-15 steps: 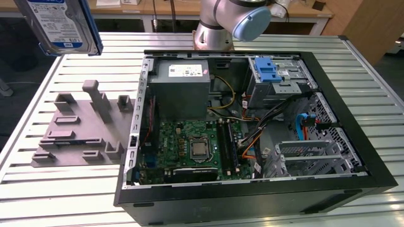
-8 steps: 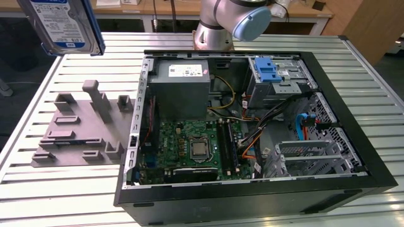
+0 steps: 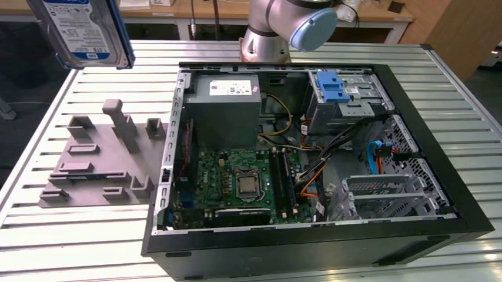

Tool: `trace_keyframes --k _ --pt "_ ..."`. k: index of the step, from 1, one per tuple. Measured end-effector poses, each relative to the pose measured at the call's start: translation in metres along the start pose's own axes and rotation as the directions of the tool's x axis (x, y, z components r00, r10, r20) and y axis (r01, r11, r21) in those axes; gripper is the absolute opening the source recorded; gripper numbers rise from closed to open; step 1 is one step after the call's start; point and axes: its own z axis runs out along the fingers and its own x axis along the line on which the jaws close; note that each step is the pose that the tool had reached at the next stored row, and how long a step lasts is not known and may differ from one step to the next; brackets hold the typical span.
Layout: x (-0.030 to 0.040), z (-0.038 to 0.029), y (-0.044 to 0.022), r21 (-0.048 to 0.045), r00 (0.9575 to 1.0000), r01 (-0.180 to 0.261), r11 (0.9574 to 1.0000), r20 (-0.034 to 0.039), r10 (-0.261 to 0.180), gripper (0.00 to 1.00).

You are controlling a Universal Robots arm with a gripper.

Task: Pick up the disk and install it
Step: 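Pick up the disk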

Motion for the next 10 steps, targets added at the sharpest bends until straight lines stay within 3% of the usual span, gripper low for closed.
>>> trace_keyframes --k 10 --pt "-0.0002 -0.0001 -0.0079 0.0001 1.0000 0.000 1.0000 0.0001 0.000 0.36"
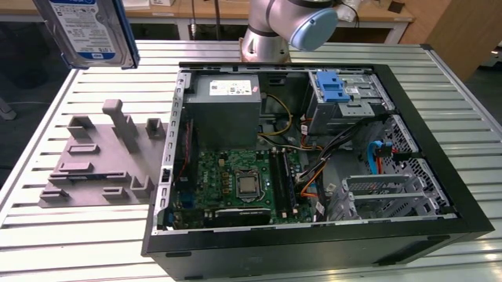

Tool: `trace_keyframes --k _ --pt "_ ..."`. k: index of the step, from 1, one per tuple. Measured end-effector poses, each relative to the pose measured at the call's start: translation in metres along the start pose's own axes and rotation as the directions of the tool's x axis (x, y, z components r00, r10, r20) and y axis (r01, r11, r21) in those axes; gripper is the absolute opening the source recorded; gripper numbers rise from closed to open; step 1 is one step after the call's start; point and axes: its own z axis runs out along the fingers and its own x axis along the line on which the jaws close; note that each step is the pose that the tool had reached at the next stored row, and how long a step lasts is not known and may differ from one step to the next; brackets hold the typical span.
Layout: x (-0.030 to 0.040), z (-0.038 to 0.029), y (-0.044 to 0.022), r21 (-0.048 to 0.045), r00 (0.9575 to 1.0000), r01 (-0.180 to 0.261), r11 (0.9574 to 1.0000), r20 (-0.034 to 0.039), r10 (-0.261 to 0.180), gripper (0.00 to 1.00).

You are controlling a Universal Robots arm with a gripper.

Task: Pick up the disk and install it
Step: 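Pick up the disk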

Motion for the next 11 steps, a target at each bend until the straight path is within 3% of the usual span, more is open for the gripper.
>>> trace_keyframes --k 11 --pt "-0.0001 -0.0001 -0.0055 0.0000 1.0000 0.000 1.0000 0.0000 0.000 0.36"
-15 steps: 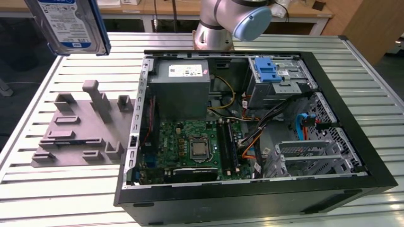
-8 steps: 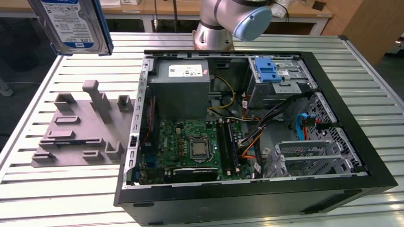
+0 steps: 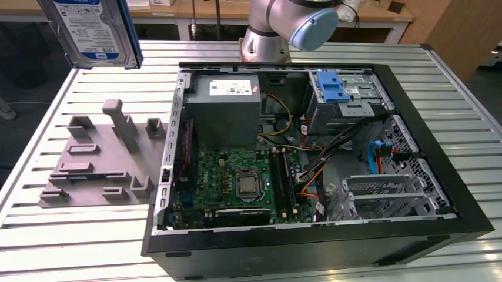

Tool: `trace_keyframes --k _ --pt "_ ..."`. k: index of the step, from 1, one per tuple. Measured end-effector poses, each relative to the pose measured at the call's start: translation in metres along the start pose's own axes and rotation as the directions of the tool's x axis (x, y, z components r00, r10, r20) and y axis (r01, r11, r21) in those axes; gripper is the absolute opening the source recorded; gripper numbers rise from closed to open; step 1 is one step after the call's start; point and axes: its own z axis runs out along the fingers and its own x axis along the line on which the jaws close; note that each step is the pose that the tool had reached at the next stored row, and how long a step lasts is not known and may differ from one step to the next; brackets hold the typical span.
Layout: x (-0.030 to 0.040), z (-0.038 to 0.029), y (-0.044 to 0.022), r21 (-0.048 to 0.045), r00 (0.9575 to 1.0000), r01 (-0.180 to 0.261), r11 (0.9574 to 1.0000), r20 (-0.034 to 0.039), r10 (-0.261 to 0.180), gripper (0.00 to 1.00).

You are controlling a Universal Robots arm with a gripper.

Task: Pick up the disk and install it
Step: 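Pick up the disk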

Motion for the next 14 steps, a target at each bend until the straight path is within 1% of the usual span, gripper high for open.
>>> trace_keyframes --k 14 --pt "-0.0001 -0.0001 -0.0060 0.0001 1.0000 0.000 1.0000 0.0000 0.000 0.36"
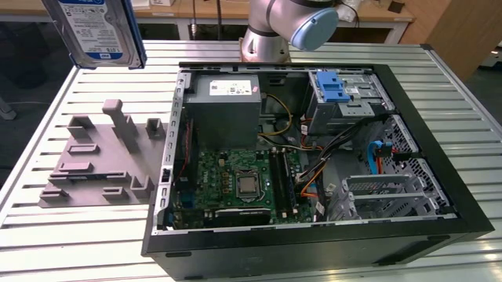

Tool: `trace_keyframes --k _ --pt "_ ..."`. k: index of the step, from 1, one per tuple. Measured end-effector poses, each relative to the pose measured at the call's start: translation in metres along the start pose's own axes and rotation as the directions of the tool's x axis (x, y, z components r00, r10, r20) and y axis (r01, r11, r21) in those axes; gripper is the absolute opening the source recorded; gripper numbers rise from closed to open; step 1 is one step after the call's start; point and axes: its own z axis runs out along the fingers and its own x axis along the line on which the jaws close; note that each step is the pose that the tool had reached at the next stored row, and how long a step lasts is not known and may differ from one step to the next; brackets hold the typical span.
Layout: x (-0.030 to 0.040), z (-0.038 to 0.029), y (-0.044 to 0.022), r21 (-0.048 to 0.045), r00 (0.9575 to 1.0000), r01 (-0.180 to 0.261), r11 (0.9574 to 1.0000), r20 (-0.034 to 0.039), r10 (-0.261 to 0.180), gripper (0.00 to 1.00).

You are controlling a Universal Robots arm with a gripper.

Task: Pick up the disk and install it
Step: 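Pick up the disk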

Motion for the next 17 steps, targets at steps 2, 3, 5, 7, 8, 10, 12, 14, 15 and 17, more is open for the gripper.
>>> trace_keyframes --k 2,3,5,7,8,10,12,14,15,17 --pt "0.0000 0.0000 -0.0007 0.0000 1.0000 0.000 1.0000 0.0000 0.000 0.36" --pt "0.0000 -0.0001 -0.0010 -0.0001 1.0000 0.000 1.0000 0.0000 0.000 0.36" --pt "0.0000 -0.0001 -0.0016 0.0000 1.0000 0.000 1.0000 0.0000 0.000 0.36" --pt "0.0000 -0.0001 -0.0023 0.0000 1.0000 0.000 1.0000 0.0000 0.000 0.36" --pt "0.0000 -0.0001 -0.0027 -0.0001 1.0000 0.000 1.0000 0.0000 0.000 0.36" --pt "0.0000 -0.0001 -0.0034 0.0000 1.0000 0.000 1.0000 0.0000 0.000 0.36" --pt "-0.0001 -0.0001 -0.0041 0.0000 1.0000 0.000 1.0000 -0.0001 0.000 0.36" --pt "-0.0001 -0.0001 -0.0049 0.0000 1.0000 0.000 1.0000 0.0000 0.000 0.36" --pt "-0.0001 -0.0001 -0.0053 -0.0001 1.0000 0.000 1.0000 -0.0001 0.000 0.36" --pt "-0.0001 -0.0001 -0.0059 0.0000 1.0000 0.000 1.0000 0.0000 0.000 0.36"
